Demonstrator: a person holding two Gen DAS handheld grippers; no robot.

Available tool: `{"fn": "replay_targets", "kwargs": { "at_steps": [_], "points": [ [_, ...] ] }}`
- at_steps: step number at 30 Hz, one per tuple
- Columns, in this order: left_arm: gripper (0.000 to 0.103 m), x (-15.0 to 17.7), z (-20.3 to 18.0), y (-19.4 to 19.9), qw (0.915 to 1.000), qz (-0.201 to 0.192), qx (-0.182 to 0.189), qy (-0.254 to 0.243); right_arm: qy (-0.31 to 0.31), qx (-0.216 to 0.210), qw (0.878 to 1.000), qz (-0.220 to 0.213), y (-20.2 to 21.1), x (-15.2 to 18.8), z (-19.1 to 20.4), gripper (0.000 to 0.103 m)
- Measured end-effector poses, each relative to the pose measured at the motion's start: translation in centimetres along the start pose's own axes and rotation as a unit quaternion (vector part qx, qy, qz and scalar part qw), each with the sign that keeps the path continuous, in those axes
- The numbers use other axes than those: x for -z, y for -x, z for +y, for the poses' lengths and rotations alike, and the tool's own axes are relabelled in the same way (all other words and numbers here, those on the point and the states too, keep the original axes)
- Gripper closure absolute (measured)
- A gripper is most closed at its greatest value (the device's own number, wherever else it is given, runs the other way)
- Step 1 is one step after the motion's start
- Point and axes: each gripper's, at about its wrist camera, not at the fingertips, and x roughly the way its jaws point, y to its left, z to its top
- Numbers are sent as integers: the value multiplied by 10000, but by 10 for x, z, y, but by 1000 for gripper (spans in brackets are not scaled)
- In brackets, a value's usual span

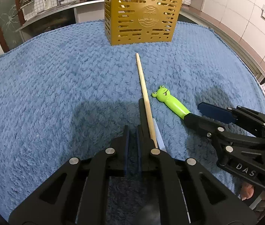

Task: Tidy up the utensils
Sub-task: 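Close the left tool on the chopstick while the right tool closes on the frog fork handle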

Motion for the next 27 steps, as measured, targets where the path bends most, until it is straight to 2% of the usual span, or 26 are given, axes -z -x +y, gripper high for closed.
{"fn": "replay_targets", "kwargs": {
  "at_steps": [23, 27],
  "points": [
    [97, 10, 3, 4, 9999, -149, -24, 14, -36, -11, 10000, -11, 0, 0, -1, 65],
    [97, 9, -1, 3, 9998, -112, -119, -128, -16, 6, 10000, -6, -1, -1, 0, 65]
  ]
}}
